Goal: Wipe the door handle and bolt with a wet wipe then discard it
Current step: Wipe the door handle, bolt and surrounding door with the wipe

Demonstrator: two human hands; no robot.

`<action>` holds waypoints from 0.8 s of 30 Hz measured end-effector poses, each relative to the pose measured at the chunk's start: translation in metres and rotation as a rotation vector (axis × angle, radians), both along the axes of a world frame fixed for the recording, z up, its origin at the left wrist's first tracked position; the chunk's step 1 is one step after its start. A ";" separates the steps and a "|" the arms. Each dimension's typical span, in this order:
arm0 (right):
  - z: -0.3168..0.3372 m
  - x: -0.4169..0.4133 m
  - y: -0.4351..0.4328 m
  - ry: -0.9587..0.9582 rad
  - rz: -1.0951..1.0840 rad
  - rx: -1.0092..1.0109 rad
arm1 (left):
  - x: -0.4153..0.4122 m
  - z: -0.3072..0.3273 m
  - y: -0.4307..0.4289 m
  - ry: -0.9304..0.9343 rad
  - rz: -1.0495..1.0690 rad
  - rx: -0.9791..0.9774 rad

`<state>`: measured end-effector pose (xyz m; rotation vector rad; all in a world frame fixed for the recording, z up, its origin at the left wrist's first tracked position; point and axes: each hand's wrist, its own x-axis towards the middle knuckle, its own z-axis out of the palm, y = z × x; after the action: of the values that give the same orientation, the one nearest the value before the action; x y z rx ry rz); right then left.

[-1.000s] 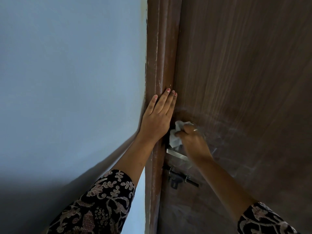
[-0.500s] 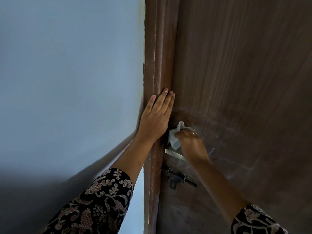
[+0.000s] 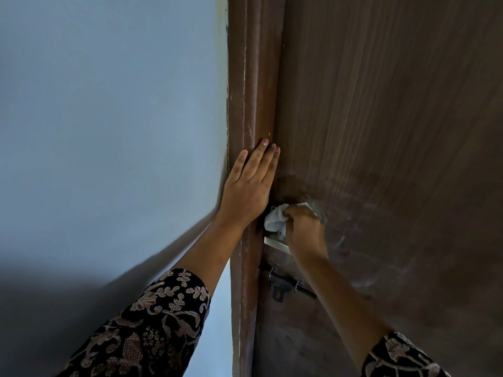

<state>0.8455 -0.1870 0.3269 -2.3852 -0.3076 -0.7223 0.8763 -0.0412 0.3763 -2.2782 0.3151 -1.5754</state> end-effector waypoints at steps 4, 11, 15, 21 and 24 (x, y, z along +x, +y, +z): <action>-0.011 -0.001 0.002 0.214 -0.023 -0.098 | 0.000 -0.001 0.000 0.005 0.001 -0.012; 0.004 0.001 0.002 0.153 0.035 -0.151 | 0.003 -0.002 0.000 -0.009 0.001 -0.009; 0.008 0.002 0.002 -0.077 0.108 -0.396 | 0.003 -0.002 0.001 -0.021 -0.001 0.002; 0.017 0.004 0.020 -0.168 0.137 -0.767 | 0.003 -0.001 0.002 -0.009 -0.002 0.009; 0.014 0.005 0.014 -0.150 0.070 -1.014 | 0.003 0.000 0.003 -0.005 0.001 0.012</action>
<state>0.8500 -0.1731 0.3409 -3.2214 -1.0099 -0.8326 0.8791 -0.0386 0.3765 -2.2648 0.3209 -1.5739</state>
